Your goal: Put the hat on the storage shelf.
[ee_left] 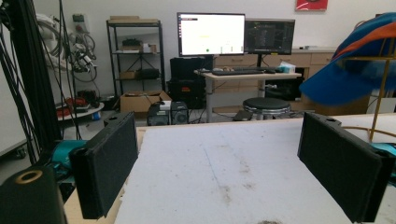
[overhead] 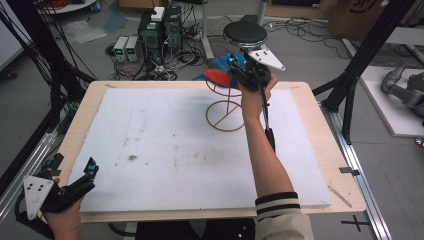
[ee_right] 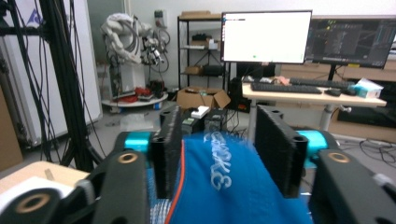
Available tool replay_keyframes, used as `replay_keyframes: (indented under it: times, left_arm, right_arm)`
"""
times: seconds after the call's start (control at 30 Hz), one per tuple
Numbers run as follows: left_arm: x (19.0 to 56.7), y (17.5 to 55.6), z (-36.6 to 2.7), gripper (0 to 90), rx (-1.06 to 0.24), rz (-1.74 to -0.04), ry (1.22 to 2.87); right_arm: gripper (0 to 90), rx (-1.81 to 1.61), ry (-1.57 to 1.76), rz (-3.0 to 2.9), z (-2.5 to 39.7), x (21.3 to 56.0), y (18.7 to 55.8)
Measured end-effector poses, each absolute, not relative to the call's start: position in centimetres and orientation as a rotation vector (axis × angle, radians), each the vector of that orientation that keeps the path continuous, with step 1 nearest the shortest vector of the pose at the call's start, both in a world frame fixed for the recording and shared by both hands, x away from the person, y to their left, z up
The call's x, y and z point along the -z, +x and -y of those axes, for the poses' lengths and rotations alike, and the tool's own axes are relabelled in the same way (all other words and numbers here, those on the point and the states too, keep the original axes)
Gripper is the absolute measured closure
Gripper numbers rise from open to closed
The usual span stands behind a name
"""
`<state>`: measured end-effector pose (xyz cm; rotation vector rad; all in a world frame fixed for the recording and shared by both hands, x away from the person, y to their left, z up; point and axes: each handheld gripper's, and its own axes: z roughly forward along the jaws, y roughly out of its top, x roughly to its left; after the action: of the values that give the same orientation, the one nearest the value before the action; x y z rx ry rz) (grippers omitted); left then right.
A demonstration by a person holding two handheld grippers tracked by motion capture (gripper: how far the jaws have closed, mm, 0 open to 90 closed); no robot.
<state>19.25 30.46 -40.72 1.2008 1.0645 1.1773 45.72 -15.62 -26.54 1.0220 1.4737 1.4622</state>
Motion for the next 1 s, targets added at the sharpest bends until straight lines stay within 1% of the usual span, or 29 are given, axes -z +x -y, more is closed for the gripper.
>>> replay_keyframes:
  times: [0.07, 0.1, 0.13, 0.17, 0.2, 0.27, 0.3, 0.33, 0.4, 0.53, 0.6, 0.73, 0.87, 0.9, 0.93, 0.97, 1.0]
  left_arm:
    - [40.7, 19.3, -30.4, 12.6, -1.176, -1.063, 1.201]
    - [40.7, 19.3, -30.4, 12.6, -1.176, -1.063, 1.201]
    - [40.7, 19.3, -30.4, 12.6, -1.176, -1.062, 1.201]
    - [40.7, 19.3, -30.4, 12.6, -1.177, -1.062, 1.202]
    - [40.7, 19.3, -30.4, 12.6, -1.175, -1.062, 1.202]
    - [40.7, 19.4, -30.3, 12.6, -1.173, -1.058, 1.204]
    - [40.7, 19.5, -30.3, 12.6, -1.171, -1.055, 1.205]
    - [40.7, 19.6, -30.2, 12.6, -1.169, -1.053, 1.205]
    - [40.7, 19.7, -30.0, 12.5, -1.165, -1.045, 1.211]
    - [40.7, 20.1, -29.6, 12.5, -1.156, -1.029, 1.218]
    - [40.6, 20.4, -29.3, 12.4, -1.152, -1.025, 1.22]
    - [40.5, 20.9, -28.8, 12.4, -1.141, -1.014, 1.228]
    - [40.3, 21.4, -28.4, 12.4, -1.133, -1.008, 1.235]
    - [40.3, 21.5, -28.3, 12.4, -1.132, -1.007, 1.233]
    - [40.3, 21.5, -28.3, 12.4, -1.131, -1.007, 1.23]
    - [40.2, 21.6, -28.3, 12.4, -1.129, -1.007, 1.231]
    - [40.2, 21.7, -28.2, 12.4, -1.128, -1.005, 1.23]
  right_arm:
    - [43.3, -1.474, 1.019, -1.452, 15.9, 26.3, 45.5]
    - [37.4, -1.485, 1.012, -1.43, 16.1, 26.1, 45.3]
    - [35.1, -1.493, 1.007, -1.422, 16.2, 26.0, 45.2]
    - [35.1, -1.493, 1.007, -1.422, 16.2, 26.0, 45.2]
    - [32.3, -1.499, 1.001, -1.411, 16.3, 25.8, 45.0]
    - [22.7, -1.51, 0.977, -1.386, 16.6, 25.4, 44.5]
    - [22.7, -1.51, 0.977, -1.386, 16.6, 25.4, 44.5]
    - [19.7, -1.503, 0.972, -1.374, 16.6, 25.3, 44.3]
    - [17.0, -1.494, 0.953, -1.365, 16.9, 25.0, 43.7]
    - [14.4, -1.483, 0.922, -1.365, 17.4, 24.6, 42.9]
    - [13.4, -1.481, 0.896, -1.352, 18.1, 24.2, 41.8]
    - [12.9, -1.445, 0.889, -1.345, 18.9, 23.8, 40.6]
    - [12.5, -1.437, 0.9, -1.331, 20.5, 23.7, 39.1]
    - [12.5, -1.429, 0.904, -1.319, 21.3, 23.7, 38.2]
    - [12.5, -1.429, 0.904, -1.319, 21.3, 23.7, 38.2]
    - [12.4, -1.423, 0.914, -1.314, 22.2, 23.9, 37.4]
    - [12.4, -1.423, 0.914, -1.314, 22.2, 23.9, 37.4]
